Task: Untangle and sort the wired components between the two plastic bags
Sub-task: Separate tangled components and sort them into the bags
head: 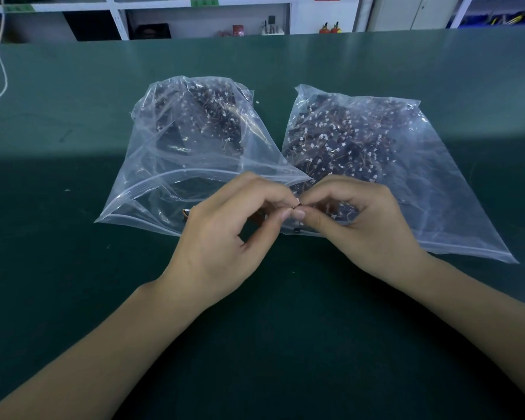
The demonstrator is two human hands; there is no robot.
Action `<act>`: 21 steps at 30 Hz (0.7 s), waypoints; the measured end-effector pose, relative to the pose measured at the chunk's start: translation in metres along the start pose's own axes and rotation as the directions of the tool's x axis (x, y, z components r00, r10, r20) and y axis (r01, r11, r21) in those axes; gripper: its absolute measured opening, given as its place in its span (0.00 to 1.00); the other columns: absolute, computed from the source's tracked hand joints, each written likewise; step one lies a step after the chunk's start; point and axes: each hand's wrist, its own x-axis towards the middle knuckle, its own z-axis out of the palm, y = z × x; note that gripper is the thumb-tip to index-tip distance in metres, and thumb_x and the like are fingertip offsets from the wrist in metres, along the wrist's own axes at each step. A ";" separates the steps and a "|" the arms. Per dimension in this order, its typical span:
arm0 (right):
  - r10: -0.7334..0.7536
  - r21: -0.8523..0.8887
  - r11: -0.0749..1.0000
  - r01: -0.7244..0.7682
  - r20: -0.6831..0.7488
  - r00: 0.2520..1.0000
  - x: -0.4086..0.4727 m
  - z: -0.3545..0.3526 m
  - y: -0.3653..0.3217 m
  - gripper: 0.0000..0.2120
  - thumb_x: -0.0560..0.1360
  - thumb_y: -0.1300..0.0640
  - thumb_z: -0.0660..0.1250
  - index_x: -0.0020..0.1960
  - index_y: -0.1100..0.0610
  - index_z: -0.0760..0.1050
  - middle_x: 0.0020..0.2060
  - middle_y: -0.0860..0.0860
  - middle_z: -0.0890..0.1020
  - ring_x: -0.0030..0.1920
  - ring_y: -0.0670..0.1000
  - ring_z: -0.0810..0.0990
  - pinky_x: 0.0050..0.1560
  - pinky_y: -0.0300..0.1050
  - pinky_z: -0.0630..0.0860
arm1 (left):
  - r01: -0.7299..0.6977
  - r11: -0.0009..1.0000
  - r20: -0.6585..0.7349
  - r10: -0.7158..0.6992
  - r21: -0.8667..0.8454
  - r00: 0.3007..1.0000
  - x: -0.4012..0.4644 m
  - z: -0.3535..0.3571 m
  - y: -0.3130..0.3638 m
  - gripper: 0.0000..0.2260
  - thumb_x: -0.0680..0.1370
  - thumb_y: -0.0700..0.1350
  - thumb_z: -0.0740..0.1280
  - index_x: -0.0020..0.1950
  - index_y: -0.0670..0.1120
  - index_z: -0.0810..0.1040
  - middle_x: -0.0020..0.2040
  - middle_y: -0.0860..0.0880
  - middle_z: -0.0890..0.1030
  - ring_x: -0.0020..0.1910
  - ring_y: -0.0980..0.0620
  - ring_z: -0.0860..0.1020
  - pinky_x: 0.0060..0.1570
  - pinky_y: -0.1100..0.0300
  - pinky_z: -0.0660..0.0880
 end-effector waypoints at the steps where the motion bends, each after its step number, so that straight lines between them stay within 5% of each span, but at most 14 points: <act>1: 0.020 0.028 0.999 -0.020 0.005 1.000 -0.001 0.000 -0.001 0.03 0.79 0.58 0.75 0.50 0.57 0.86 0.41 0.46 0.86 0.40 0.48 0.82 0.45 0.36 0.74 | 0.013 1.000 -0.001 -0.013 -0.004 1.000 0.000 0.000 0.000 0.05 0.82 0.35 0.72 0.56 0.41 0.83 0.51 0.53 0.82 0.50 0.54 0.83 0.50 0.58 0.80; 5: 0.054 0.071 0.996 -0.051 -0.035 0.998 -0.001 0.000 -0.004 0.02 0.80 0.57 0.74 0.48 0.54 0.84 0.39 0.45 0.84 0.38 0.45 0.79 0.45 0.35 0.74 | 0.140 0.990 -0.014 -0.140 0.006 0.990 -0.002 -0.001 -0.001 0.06 0.83 0.43 0.71 0.59 0.48 0.81 0.51 0.56 0.82 0.48 0.51 0.83 0.44 0.58 0.80; 9: 0.058 0.059 0.997 -0.054 -0.065 0.996 -0.001 0.000 -0.007 0.05 0.80 0.58 0.74 0.48 0.50 0.82 0.38 0.43 0.83 0.38 0.47 0.79 0.44 0.37 0.74 | 0.172 0.972 0.043 -0.182 0.162 0.982 -0.002 -0.002 -0.007 0.09 0.85 0.49 0.68 0.47 0.48 0.81 0.39 0.57 0.78 0.38 0.53 0.76 0.36 0.58 0.71; 21: 0.039 -0.003 0.999 -0.040 -0.043 0.998 0.000 0.000 -0.007 0.04 0.80 0.60 0.74 0.48 0.53 0.82 0.40 0.41 0.82 0.40 0.48 0.79 0.45 0.38 0.74 | 0.135 0.966 0.041 -0.148 0.221 0.988 -0.001 -0.002 -0.002 0.10 0.85 0.48 0.67 0.45 0.48 0.80 0.38 0.58 0.75 0.37 0.56 0.72 0.35 0.57 0.69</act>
